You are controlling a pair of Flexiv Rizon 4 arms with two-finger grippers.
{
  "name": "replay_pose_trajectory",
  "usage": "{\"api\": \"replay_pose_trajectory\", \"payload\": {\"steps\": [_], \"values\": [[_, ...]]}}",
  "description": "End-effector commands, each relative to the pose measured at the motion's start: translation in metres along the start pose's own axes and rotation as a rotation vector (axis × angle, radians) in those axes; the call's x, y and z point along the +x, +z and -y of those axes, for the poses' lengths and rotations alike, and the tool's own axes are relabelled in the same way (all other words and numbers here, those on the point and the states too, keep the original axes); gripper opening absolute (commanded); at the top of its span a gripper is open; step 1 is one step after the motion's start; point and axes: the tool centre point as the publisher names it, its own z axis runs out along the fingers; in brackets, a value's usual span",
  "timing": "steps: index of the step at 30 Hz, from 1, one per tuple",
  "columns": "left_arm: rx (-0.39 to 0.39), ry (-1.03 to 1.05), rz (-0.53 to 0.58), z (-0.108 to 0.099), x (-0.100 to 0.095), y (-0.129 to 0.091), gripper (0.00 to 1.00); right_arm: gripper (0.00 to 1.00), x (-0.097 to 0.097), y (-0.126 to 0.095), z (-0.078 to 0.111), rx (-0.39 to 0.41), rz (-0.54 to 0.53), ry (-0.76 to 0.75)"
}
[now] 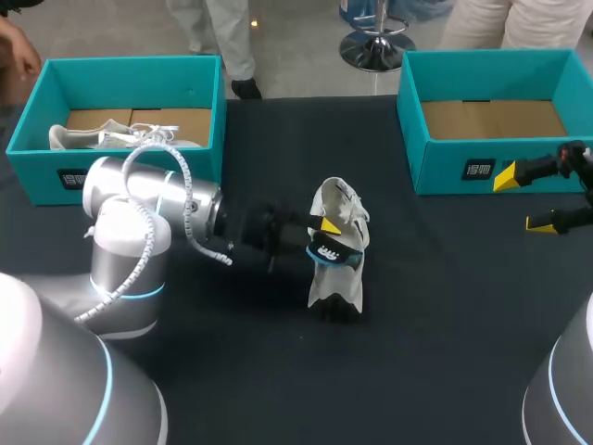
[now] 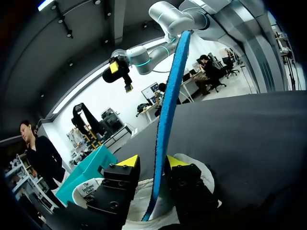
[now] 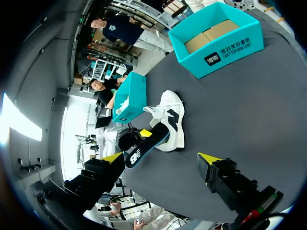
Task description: Take the shoe out of the shoebox, open the shoe tongue, remove and reinsert the insole, then place the shoe into the shoebox
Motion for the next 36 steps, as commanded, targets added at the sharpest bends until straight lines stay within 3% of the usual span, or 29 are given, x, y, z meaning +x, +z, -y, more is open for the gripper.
{"api": "replay_pose_trajectory", "payload": {"steps": [1,4,19,36], "values": [[-0.013,0.001,-0.002,0.004,0.006,-0.004,0.04,1.0,-0.001,0.0,0.002,-0.003,0.002,0.001],[-0.02,-0.004,-0.004,0.003,0.007,-0.004,0.0,1.0,-0.001,0.0,0.002,-0.003,0.002,0.001],[-0.062,-0.007,0.02,-0.02,0.002,0.009,0.0,1.0,-0.001,0.0,0.002,-0.003,0.002,0.001],[-0.114,-0.014,0.007,-0.037,-0.005,0.009,0.0,1.0,-0.001,0.0,0.002,-0.003,0.002,0.001]]}}
